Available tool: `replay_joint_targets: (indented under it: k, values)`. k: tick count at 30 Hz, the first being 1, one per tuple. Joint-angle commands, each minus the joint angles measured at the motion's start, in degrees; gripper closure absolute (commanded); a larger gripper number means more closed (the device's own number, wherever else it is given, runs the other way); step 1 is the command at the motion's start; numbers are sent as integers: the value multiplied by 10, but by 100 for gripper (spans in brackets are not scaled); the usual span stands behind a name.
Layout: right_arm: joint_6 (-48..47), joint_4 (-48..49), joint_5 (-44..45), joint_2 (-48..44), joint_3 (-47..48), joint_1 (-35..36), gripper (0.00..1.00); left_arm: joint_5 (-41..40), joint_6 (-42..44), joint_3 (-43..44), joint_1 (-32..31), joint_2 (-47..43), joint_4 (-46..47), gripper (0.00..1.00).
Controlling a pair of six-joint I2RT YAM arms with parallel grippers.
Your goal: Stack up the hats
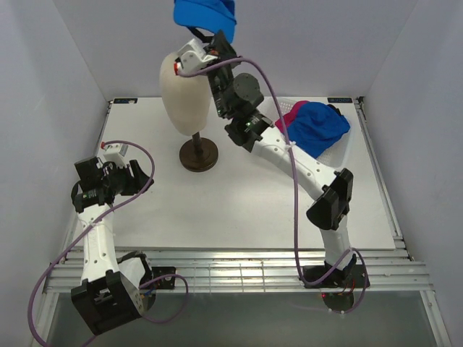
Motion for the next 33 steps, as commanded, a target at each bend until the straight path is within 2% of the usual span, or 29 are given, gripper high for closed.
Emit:
replay_joint_targets:
  k: [1, 5, 8, 14, 22, 28, 33]
  values:
    - [-45, 162, -81, -2, 45, 27, 92, 14, 9, 24, -1, -5, -5, 34]
    - [-49, 165, -92, -3, 41, 52, 92, 12, 11, 22, -6, -4, -7, 34]
    - [-85, 176, -107, -14, 3, 80, 92, 13, 12, 23, -7, -3, -7, 34]
    - [-234, 254, -93, -31, -78, 140, 92, 6, 13, 28, -11, -3, -10, 34]
    - [-289, 263, -64, -65, -181, 146, 92, 2, 16, 29, -16, -5, -13, 34]
    - [-341, 281, -37, -76, -219, 146, 92, 4, 16, 31, -18, -7, -14, 34]
    - [-345, 307, -27, -111, -305, 156, 92, 2, 18, 31, -18, -6, -13, 34]
